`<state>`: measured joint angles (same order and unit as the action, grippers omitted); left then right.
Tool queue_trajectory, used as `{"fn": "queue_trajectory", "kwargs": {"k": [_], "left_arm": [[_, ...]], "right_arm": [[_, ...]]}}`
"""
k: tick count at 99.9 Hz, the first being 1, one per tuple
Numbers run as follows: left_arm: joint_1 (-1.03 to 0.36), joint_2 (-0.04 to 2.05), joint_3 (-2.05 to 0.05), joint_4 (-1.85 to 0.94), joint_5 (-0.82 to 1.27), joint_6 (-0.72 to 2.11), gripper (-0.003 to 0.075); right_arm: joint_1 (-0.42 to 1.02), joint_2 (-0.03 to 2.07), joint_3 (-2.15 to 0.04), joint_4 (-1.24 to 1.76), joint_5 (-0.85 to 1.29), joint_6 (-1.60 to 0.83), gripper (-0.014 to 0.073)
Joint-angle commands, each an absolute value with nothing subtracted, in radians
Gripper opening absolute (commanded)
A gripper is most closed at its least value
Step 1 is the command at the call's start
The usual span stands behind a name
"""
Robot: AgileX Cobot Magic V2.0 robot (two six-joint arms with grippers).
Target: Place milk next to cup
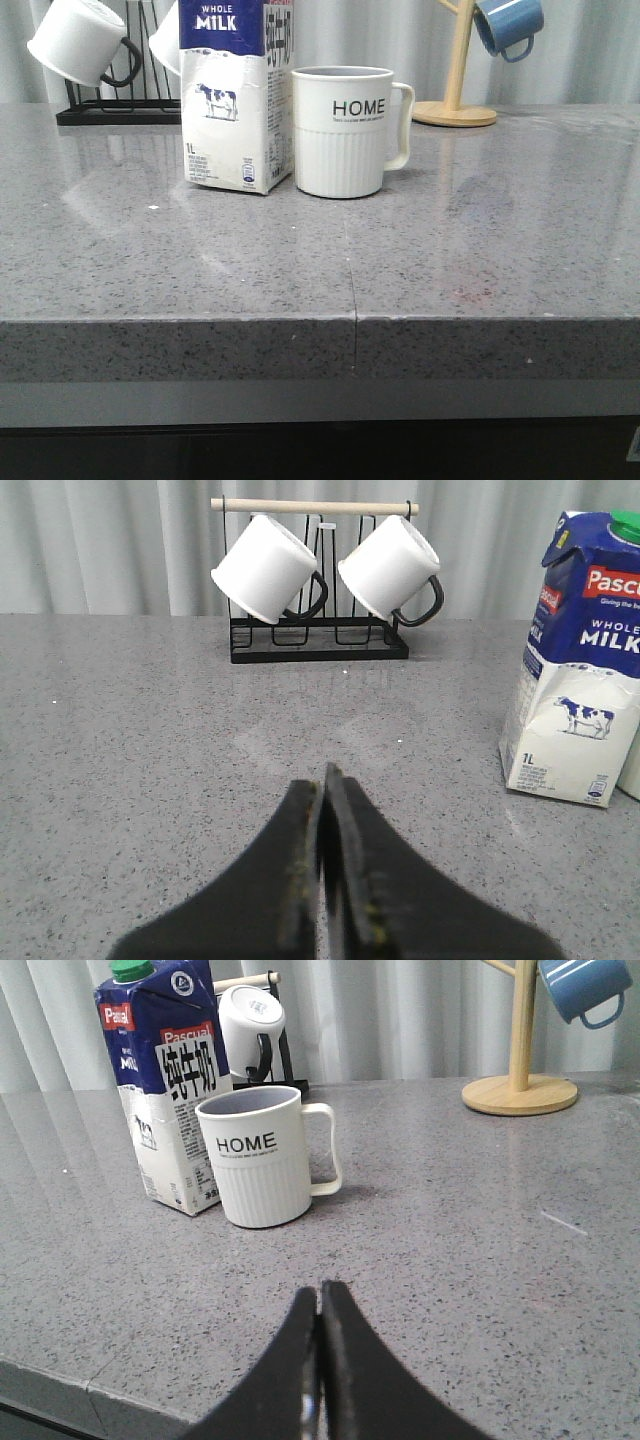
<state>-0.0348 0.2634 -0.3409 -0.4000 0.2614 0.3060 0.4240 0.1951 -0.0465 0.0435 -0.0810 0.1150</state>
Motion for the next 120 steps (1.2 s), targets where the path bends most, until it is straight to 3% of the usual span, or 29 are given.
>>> {"fn": "queue_trajectory", "kwargs": {"k": [1,28,44,63,120], "left_arm": [[-0.033,0.229,-0.338,-0.417,0.203,0.302,-0.0021],[-0.033,0.122,-0.218,-0.411,0.196,0.294,-0.0021],[-0.033,0.043,-0.132,-0.175,0.185,0.087,-0.0021],[-0.033,-0.038,0.049,-0.097,-0.026,0.062,-0.0021],[-0.035,-0.038,0.044,-0.099,0.009,0.062,-0.0021]], "right_arm": [[0.423,0.201,-0.071,0.039,-0.153,0.114,-0.0025],[0.423,0.201,-0.071,0.039,-0.153,0.114,-0.0025],[0.423,0.201,-0.071,0.039,-0.153,0.114,-0.0025],[0.423,0.201,-0.071,0.039,-0.153,0.114,-0.0025],[0.423,0.201,-0.071,0.039,-0.153,0.114,-0.0025]]}}
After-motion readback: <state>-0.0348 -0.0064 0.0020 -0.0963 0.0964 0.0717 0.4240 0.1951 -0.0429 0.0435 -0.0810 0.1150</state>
